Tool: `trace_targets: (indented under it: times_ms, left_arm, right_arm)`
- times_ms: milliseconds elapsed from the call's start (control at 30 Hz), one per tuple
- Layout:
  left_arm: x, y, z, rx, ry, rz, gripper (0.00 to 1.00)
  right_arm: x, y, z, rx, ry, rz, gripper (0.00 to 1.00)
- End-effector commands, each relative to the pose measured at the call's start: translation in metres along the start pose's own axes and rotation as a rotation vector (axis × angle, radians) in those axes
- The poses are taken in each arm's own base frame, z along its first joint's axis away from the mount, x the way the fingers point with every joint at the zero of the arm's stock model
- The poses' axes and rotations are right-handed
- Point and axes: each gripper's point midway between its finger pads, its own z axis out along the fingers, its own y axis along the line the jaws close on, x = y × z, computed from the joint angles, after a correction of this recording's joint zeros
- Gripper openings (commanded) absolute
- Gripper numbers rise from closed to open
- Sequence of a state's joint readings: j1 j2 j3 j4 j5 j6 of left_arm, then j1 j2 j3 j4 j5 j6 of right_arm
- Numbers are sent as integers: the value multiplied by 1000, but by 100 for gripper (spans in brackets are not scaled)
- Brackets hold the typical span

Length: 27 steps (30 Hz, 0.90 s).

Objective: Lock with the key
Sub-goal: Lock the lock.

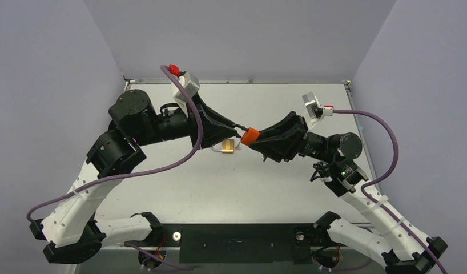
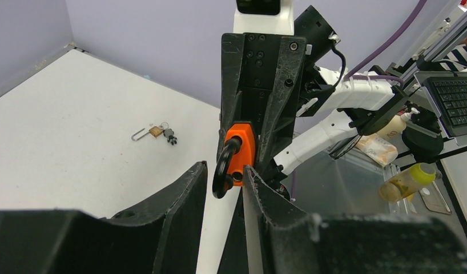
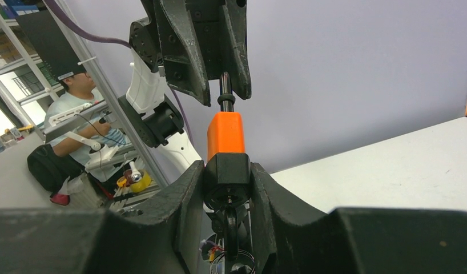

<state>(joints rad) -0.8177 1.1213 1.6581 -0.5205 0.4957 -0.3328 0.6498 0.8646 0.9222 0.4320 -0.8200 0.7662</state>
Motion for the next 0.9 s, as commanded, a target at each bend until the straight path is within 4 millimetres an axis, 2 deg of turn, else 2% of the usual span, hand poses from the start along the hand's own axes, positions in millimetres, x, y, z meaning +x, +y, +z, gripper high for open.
trace_targets:
  times_ms: [0, 167, 233, 267, 300, 667, 867]
  left_arm:
    - [-21, -14, -6, 43, -53, 29, 26]
    - [-20, -13, -5, 43, -49, 22, 16]
    - [-18, -11, -3, 38, -42, 16, 8]
    - [-16, -10, -2, 36, -38, 13, 1]
    - [-16, -9, -2, 32, -37, 13, 0]
    - [2, -2, 10, 52, -6, -19, 0]
    - [12, 1, 19, 69, 5, -46, 0]
  right_arm:
    - [-27, 22, 2, -53, -64, -100, 0]
    - [-25, 21, 1, -49, -59, -101, 0]
    - [-24, 20, 1, -47, -57, -101, 0]
    - [-24, 20, 1, -47, -55, -100, 0]
    - [-25, 21, 1, -47, -57, -101, 0]
    - [-32, 28, 7, -80, -77, -93, 0]
    - [-33, 24, 14, -76, -81, -84, 0]
